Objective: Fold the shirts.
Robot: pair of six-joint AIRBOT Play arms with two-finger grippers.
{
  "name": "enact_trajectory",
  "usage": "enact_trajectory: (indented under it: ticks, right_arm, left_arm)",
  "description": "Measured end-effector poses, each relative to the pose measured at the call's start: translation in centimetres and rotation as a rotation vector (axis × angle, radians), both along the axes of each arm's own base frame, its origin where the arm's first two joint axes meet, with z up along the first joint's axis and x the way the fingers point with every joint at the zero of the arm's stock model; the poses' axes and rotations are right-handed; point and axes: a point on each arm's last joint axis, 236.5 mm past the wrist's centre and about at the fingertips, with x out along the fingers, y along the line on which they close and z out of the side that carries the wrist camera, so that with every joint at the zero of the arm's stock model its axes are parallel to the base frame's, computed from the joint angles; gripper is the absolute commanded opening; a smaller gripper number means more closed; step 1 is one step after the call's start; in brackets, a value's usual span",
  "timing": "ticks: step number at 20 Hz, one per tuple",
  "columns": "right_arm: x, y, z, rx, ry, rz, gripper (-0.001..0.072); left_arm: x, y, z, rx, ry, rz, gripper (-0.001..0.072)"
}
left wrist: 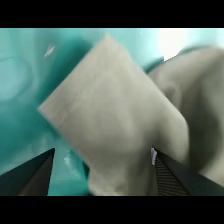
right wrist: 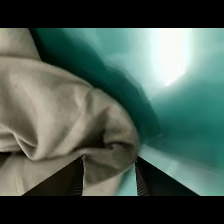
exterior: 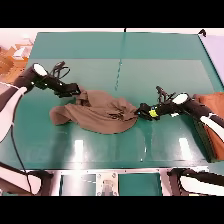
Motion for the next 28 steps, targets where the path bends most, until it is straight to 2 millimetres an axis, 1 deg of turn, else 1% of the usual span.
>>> enact_trajectory:
  ticks: [1,2,3,4,5,7,8,9,10,11,12,14,16,17,18,19,20,21,22,23,24,25,27,28]
  right_arm:
    - [0.0,0.3,-0.2,0.01,0.004,0.002,0.0304]
    - [0.2,0.5,-0.3,0.018,0.004,0.0,0.016]
    - [0.2,0.7,-0.3,0.026,0.005,0.001,0.002]
    - [0.4,0.9,-0.3,0.031,0.001,0.005,0.0019]
    - [0.6,1.1,-0.2,0.032,-0.012,0.016,0.0019]
    - [1.4,1.2,0.7,0.038,-0.045,0.04,0.0018]
    - [2.0,1.1,1.4,0.042,-0.065,0.055,0.0017]
    - [2.9,0.9,2.5,0.046,-0.092,0.064,0.0017]
    - [3.9,0.6,4.0,0.051,-0.122,0.075,0.0017]
    - [5.3,0.2,6.0,0.057,-0.168,0.085,0.0017]
    - [6.7,-0.3,8.4,0.062,-0.217,0.092,0.0017]
    - [9.2,-1.3,14.6,0.068,-0.344,0.118,0.0017]
    - [10.9,-2.6,22.1,0.056,-0.494,0.14,0.0017]
    - [11.3,-3.4,26.2,0.044,-0.576,0.14,0.0017]
    - [11.2,-4.1,30.2,0.028,-0.656,0.143,0.0017]
    - [10.7,-4.8,33.8,0.008,-0.731,0.142,0.0017]
    - [9.9,-5.6,37.5,-0.016,-0.813,0.134,0.0018]
    - [9.0,-6.3,40.7,-0.041,-0.885,0.12,0.0017]
    - [7.8,-7.1,43.5,-0.07,-0.949,0.108,0.0017]
    - [6.4,-7.9,46.0,-0.106,-1.008,0.091,0.0017]
    - [5.0,-8.9,48.0,-0.146,-1.058,0.066,0.0017]
    - [3.9,-9.8,49.6,-0.187,-1.099,0.04,0.0017]
    - [1.6,-11.3,51.9,-0.262,-1.156,-0.006,0.0018]
    - [0.7,-11.9,52.8,-0.293,-1.178,-0.027,0.0017]
  left_arm:
    - [0.4,-0.5,-0.6,-0.027,-0.002,0.009,0.0664]
    - [0.8,-0.9,-1.0,-0.052,-0.003,0.023,0.0386]
    - [1.1,-1.1,-1.6,-0.062,-0.003,0.03,0.005]
    - [1.0,-1.2,-2.3,-0.067,0.007,0.031,0.0025]
    - [1.2,-1.2,-2.2,-0.072,0.005,0.027,0.0025]
    - [2.4,-0.6,-1.5,-0.066,-0.026,0.03,0.0024]
    - [3.4,-0.2,-0.1,-0.074,-0.054,0.035,0.0024]
    - [4.3,0.0,1.7,-0.081,-0.086,0.033,0.0024]
    - [4.9,-0.1,4.1,-0.097,-0.115,0.021,0.0024]
    - [5.4,0.0,6.8,-0.105,-0.151,0.008,0.0024]
    - [6.2,0.3,10.3,-0.106,-0.215,0.006,0.0024]
    - [6.6,0.7,17.5,-0.097,-0.34,-0.008,0.0024]
    - [5.9,0.8,26.0,-0.09,-0.499,-0.006,0.0024]
    - [4.9,1.1,30.5,-0.081,-0.586,0.005,0.0024]
    - [3.6,1.5,34.2,-0.063,-0.658,0.016,0.0024]
    - [1.9,1.8,38.2,-0.052,-0.738,0.029,0.0024]
    - [-0.1,2.1,41.8,-0.042,-0.814,0.04,0.0024]
    - [-2.3,2.4,45.2,-0.025,-0.889,0.056,0.0024]
    - [-4.4,2.9,47.7,-0.006,-0.947,0.074,0.0024]
    - [-6.4,3.8,49.7,0.031,-0.998,0.103,0.0025]
    - [-8.3,4.6,51.3,0.063,-1.037,0.131,0.0024]
    - [-10.2,5.4,52.7,0.093,-1.07,0.16,0.0024]
    - [-13.1,6.6,53.9,0.141,-1.089,0.201,0.0025]
    - [-14.1,7.2,53.9,0.167,-1.082,0.218,0.0025]
